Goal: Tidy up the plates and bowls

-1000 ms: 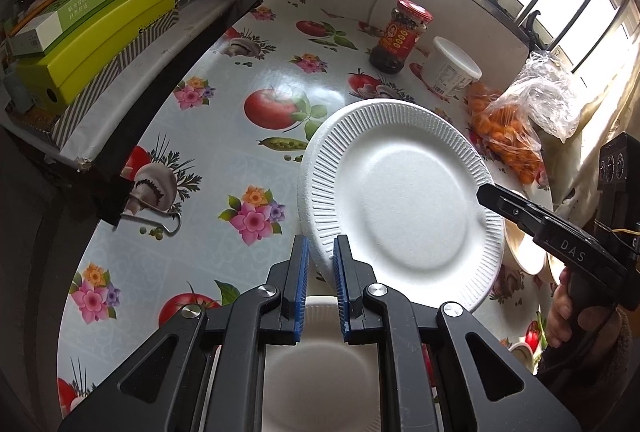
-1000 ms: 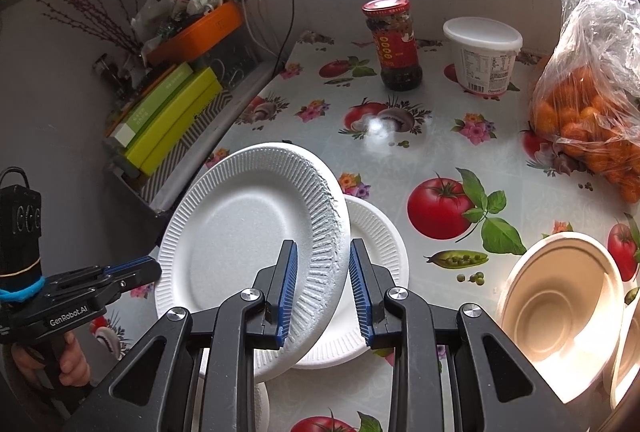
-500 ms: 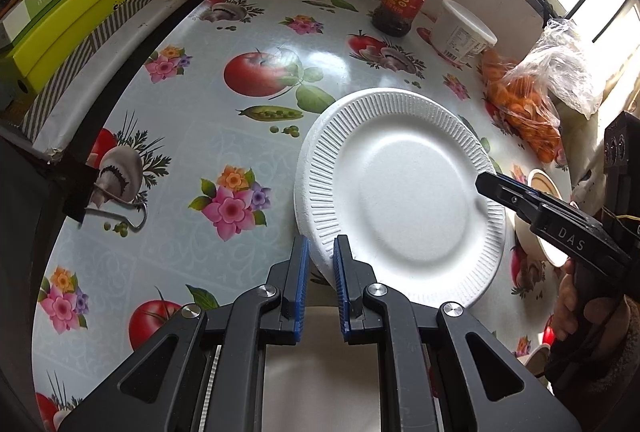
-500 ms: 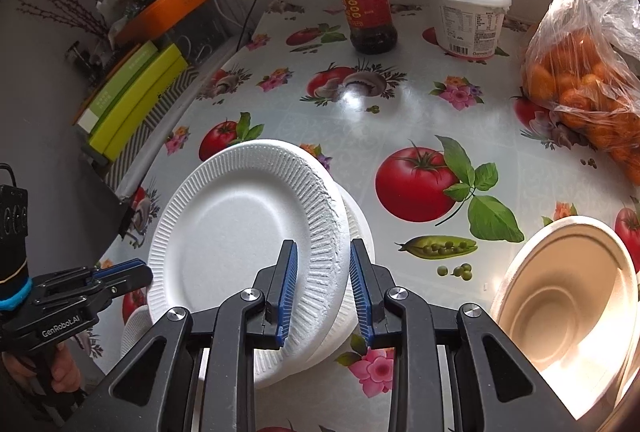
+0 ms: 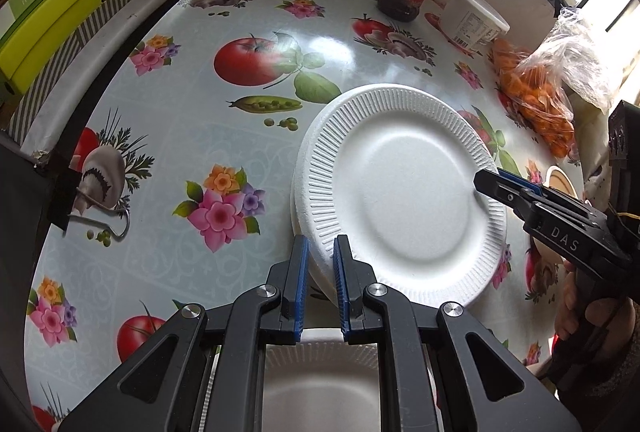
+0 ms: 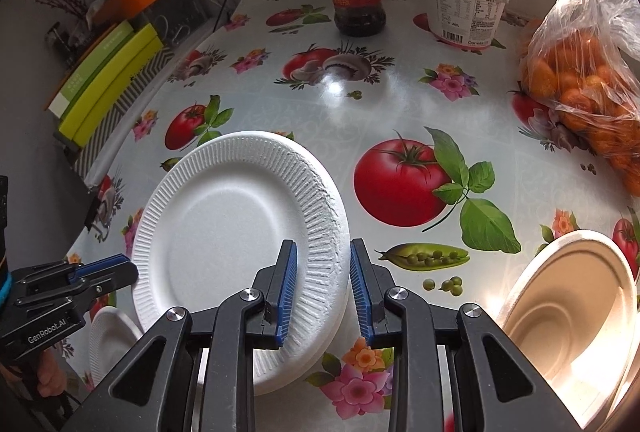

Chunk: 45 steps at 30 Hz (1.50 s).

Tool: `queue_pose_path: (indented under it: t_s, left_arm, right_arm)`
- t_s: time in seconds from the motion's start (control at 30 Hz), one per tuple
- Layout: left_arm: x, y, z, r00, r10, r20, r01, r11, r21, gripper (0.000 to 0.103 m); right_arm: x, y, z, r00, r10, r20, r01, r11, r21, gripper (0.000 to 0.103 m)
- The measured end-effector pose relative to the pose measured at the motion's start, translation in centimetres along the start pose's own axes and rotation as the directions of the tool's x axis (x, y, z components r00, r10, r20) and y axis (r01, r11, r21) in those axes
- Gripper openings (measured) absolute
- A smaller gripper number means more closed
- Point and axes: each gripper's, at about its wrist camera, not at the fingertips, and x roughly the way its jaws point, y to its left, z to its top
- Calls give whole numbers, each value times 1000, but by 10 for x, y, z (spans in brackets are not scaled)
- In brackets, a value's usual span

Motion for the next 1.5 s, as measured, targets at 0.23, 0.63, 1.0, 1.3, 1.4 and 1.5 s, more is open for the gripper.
queue_pose_path:
  t_s: [0.23, 0.63, 1.0, 1.3, 1.4, 1.5]
  left_arm:
    - [-2, 1, 1, 1000, -21, 3, 21, 1000, 2, 13]
    - [-11, 13, 3, 998, -53, 31, 54, 998, -39, 13]
    - [-5, 12, 7, 996, -89, 28, 91, 994, -63, 13]
    - [3, 22, 9, 995, -103, 0, 103, 989, -104, 13]
    - [6, 21, 9, 995, -103, -12, 101, 989, -110, 14]
    - [6, 21, 8, 993, -116, -17, 113, 986, -125, 14]
  right_arm:
    - [3, 4, -1, 1000, -7, -11, 7, 1000, -6, 41]
    - [5, 2, 0, 1000, -28, -12, 28, 1000, 10, 48]
    - [12, 2, -1, 1000, 0, -22, 1, 999, 35, 48]
    - [18, 5, -1, 999, 20, -33, -19, 999, 33, 48]
    - [19, 8, -1, 999, 11, -41, -10, 1000, 21, 49]
    - [18, 7, -1, 999, 12, -44, -11, 1000, 22, 49]
